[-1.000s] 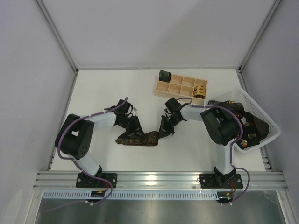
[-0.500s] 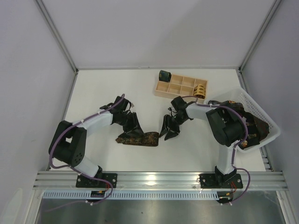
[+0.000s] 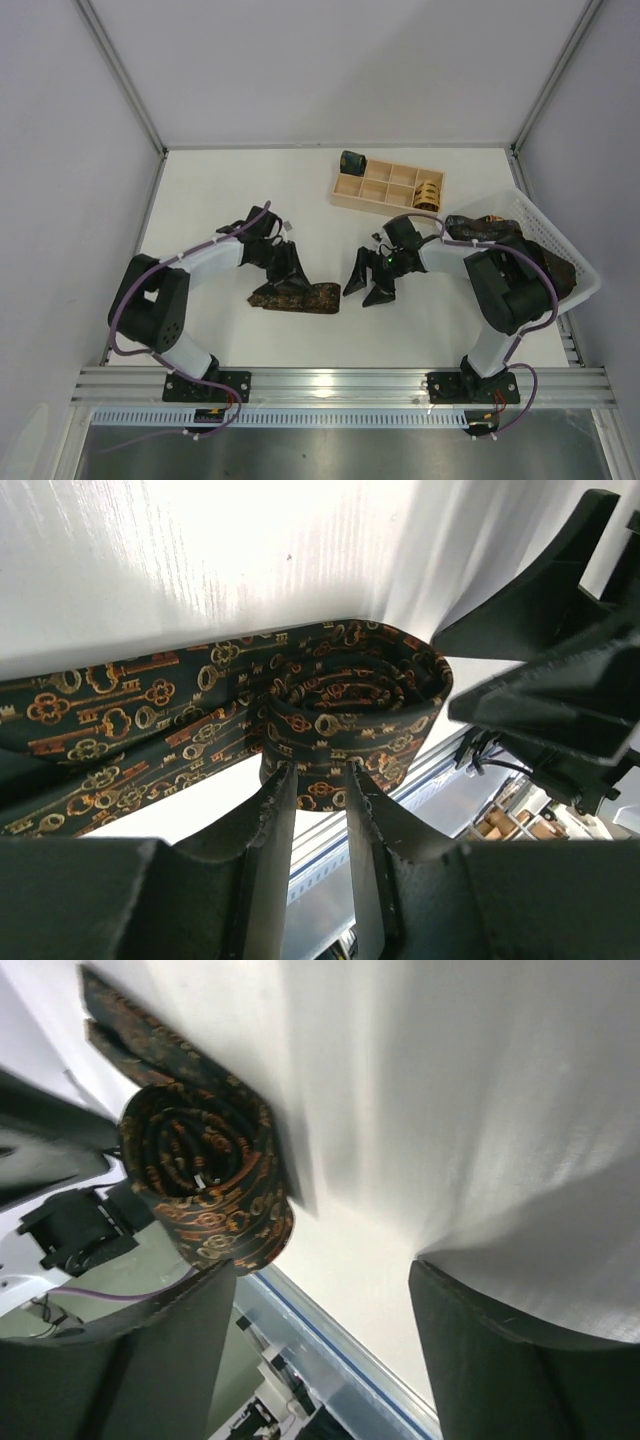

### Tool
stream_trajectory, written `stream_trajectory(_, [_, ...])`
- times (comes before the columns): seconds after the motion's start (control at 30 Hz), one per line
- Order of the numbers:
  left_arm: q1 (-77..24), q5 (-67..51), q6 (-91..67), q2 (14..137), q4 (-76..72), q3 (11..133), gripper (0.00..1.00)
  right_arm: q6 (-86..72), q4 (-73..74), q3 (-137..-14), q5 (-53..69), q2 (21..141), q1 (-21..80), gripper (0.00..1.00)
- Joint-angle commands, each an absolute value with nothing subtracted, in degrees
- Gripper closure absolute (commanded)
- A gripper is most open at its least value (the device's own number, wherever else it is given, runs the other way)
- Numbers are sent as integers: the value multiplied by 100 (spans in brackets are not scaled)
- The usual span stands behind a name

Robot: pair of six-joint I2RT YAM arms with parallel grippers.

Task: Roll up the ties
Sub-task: Roll the tie

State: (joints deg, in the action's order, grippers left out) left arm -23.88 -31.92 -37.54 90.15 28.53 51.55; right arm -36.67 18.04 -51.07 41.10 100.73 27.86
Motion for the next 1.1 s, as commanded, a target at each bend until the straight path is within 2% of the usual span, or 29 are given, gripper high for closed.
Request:
stream_trajectory(0.0, [-2408, -3437, -3604, 9132, 2646, 5177, 68, -3876, 635, -4756, 4298, 9721, 2874, 22])
stream_trajectory(0.13, [-2408, -3392, -3516, 9255, 2654, 5203, 68, -4332, -620, -4404, 4254, 9597, 3076, 16])
stream_trajectory(0.23, [-2408, -3366, -3454, 9369, 2672, 5229, 68, -4544, -939, -4368, 4088, 9650, 3295, 11])
stream_trajectory(0.4, [-2408, -3296, -3401, 9501, 2663, 5221, 69, -4895, -1581, -4271, 3797, 9773, 3515, 13])
stream_trajectory(0.5, [-2408, -3261, -3375, 9562, 2654, 5203, 68, -4939, -1696, -4394, 3841, 9992, 3638, 18])
stream_trajectory(0.63, [-2408, -3243, -3358, 9641, 2619, 5186, 69, -4861, -1442, -4579, 3771, 10116, 3770, 24])
stream_trajectory(0.7, [-2417, -3208, -3375, 9650, 2593, 5177, 69, -4790, -1179, -4781, 3700, 10142, 3841, 30])
stream_trajectory(1.03, [-2601, -3225, -3551, 9800, 2277, 5098, 69, -4368, 1139, -6019, 3428, 10441, 3964, 39])
stream_trajectory(1.07, [-2628, -3217, -3586, 9809, 2259, 5106, 69, -4307, 1317, -6108, 3393, 10502, 3964, 43])
